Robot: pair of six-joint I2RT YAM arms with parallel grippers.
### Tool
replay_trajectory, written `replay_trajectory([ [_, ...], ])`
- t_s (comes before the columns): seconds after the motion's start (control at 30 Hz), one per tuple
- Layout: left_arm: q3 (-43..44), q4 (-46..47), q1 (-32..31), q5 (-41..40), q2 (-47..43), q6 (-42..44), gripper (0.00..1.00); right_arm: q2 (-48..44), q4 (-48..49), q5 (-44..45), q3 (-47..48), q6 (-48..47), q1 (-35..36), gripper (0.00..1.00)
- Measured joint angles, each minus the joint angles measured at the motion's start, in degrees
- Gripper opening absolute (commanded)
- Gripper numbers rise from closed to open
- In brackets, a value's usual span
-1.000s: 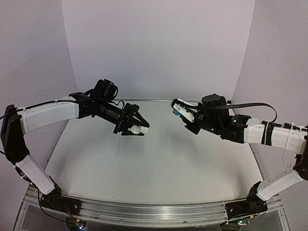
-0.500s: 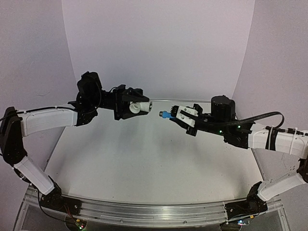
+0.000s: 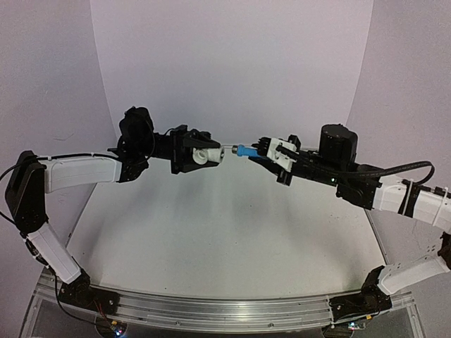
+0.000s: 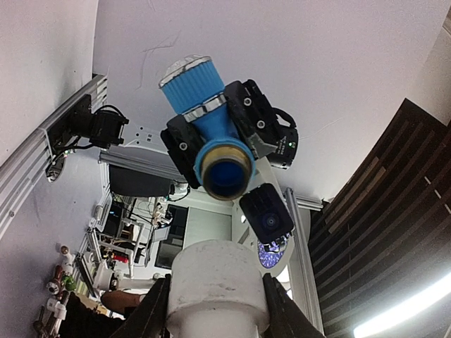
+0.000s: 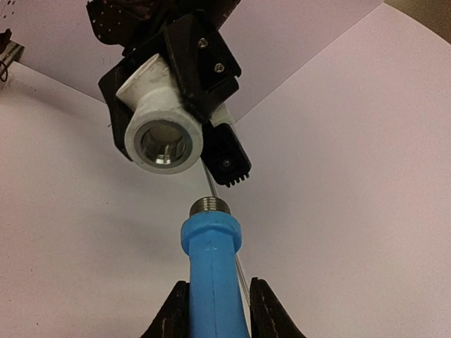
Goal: Install the water faucets
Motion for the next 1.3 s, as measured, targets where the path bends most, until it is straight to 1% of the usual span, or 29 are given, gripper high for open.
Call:
replay_trajectory([
  [0.43, 0.0, 0.76, 0.0, -0.37, 0.04, -0.04, 0.0, 0.1, -0.68, -1.12, 1.13, 3.25, 1.96, 0.0],
  [0.9, -0.01, 0.76, 0.0, -1.04, 0.04, -0.04, 0.0, 0.41, -0.59, -3.66, 1.26, 5.39, 2.38, 0.0],
  [1.3, -0.01, 0.81, 0.46, -1.1, 0.04, -0.04, 0.0, 2.6, 1.84, -4.4, 1.73, 8.87, 2.79, 0.0],
])
